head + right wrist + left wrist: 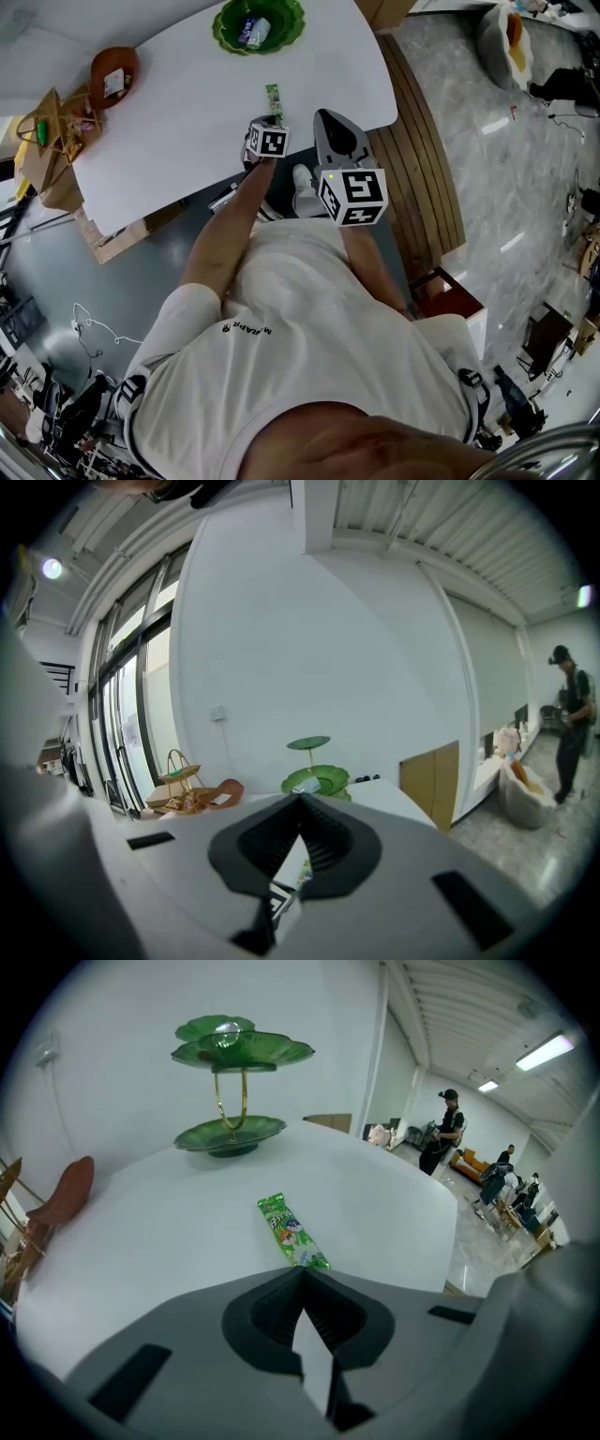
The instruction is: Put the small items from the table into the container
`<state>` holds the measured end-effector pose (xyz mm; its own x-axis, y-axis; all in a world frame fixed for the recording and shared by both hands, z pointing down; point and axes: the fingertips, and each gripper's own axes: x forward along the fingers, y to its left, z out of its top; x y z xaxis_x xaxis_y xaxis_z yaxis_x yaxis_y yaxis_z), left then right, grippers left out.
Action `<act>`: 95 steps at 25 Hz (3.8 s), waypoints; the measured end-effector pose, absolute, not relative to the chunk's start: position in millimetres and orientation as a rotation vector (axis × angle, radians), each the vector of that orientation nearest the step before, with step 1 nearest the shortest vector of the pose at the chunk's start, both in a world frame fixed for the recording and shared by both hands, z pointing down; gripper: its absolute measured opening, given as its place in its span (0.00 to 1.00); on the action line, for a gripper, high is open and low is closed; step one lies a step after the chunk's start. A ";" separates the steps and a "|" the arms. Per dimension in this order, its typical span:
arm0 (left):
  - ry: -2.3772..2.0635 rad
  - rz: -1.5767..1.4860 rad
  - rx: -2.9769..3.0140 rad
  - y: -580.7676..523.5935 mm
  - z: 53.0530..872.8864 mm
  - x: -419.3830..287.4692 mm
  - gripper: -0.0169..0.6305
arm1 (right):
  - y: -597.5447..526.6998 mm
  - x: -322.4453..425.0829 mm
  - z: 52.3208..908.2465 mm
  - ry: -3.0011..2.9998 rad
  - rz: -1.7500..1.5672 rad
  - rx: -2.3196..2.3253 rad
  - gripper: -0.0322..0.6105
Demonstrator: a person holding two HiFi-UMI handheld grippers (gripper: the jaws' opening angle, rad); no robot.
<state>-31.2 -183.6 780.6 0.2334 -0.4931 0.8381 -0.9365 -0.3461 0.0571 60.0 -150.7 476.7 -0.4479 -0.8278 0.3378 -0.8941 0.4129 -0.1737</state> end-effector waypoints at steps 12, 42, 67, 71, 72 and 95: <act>-1.332 0.918 2.064 -178.7 725.7 -36.7 0.03 | -146.6 50.9 462.1 -2.503 0.455 1.534 0.06; -1.440 0.686 2.346 -216.1 577.4 -30.6 0.03 | -143.3 45.5 431.8 -2.549 0.373 1.565 0.06; -1.470 0.793 2.394 -307.8 551.0 -32.6 0.03 | -176.5 47.4 416.9 -2.575 0.323 1.583 0.06; -1.451 0.828 2.369 -316.4 561.9 -32.4 0.03 | -181.3 52.3 415.2 -2.573 0.323 1.600 0.06; -1.445 0.838 2.363 -318.2 565.1 -32.3 0.03 | -182.5 53.4 415.3 -2.570 0.323 1.604 0.06; -1.461 0.802 2.308 -326.5 574.2 -36.9 0.04 | -187.0 58.6 416.0 -2.555 0.328 1.619 0.06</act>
<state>-36.9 -326.5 574.2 0.3294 -0.7325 0.5958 -0.8959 -0.4417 -0.0476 58.6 -187.0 416.0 -0.4302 -0.8809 0.1972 -0.9022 0.4119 -0.1280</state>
